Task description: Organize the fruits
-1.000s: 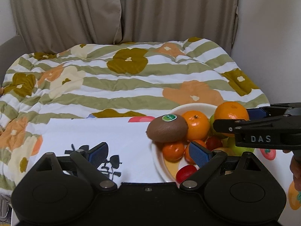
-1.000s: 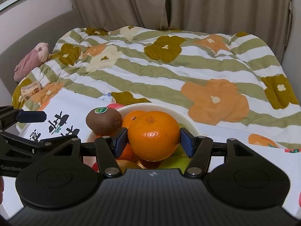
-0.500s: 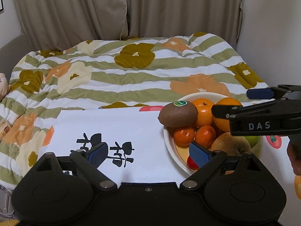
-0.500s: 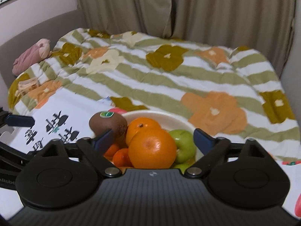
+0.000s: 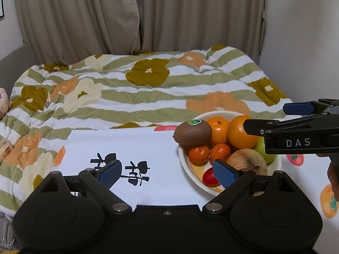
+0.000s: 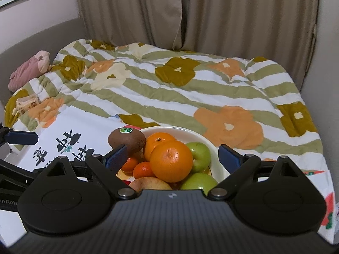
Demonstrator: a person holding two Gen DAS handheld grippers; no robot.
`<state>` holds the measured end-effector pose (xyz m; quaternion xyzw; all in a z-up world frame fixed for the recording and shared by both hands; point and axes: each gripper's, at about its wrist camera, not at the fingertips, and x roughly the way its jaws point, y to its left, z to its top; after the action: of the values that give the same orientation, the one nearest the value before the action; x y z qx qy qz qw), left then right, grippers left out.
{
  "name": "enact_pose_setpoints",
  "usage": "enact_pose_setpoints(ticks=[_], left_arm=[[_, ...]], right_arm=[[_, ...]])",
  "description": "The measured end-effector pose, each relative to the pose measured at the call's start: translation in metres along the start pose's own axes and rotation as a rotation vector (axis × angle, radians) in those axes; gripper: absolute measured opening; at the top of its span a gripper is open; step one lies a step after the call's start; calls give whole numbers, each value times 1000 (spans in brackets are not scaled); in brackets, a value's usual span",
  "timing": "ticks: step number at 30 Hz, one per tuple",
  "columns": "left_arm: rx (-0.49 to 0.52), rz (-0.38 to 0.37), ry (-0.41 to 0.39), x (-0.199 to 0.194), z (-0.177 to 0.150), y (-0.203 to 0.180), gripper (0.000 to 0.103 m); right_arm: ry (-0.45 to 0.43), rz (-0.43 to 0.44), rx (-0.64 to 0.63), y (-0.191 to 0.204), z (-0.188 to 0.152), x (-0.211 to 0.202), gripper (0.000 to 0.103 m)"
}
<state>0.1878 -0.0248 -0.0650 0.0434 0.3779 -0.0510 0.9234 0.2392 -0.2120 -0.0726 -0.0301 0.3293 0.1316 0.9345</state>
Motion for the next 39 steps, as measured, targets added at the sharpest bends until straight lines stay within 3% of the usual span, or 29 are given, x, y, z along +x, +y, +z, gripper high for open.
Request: enact_pose_setpoints(ticks=[15, 23, 29, 39], left_arm=[[-35, -35, -127, -105, -16, -2, 97], [-15, -3, -189, -156, -25, 3, 100], [48, 43, -229, -183, -38, 0, 103], [33, 18, -220, -197, -52, 1, 103]], right_arm=[[-85, -109, 74, 24, -15, -128, 103], [-99, -169, 117, 31, -28, -193, 103], [-84, -209, 131, 37, -41, -221, 103], [-36, -246, 168, 41, -67, -237, 103]])
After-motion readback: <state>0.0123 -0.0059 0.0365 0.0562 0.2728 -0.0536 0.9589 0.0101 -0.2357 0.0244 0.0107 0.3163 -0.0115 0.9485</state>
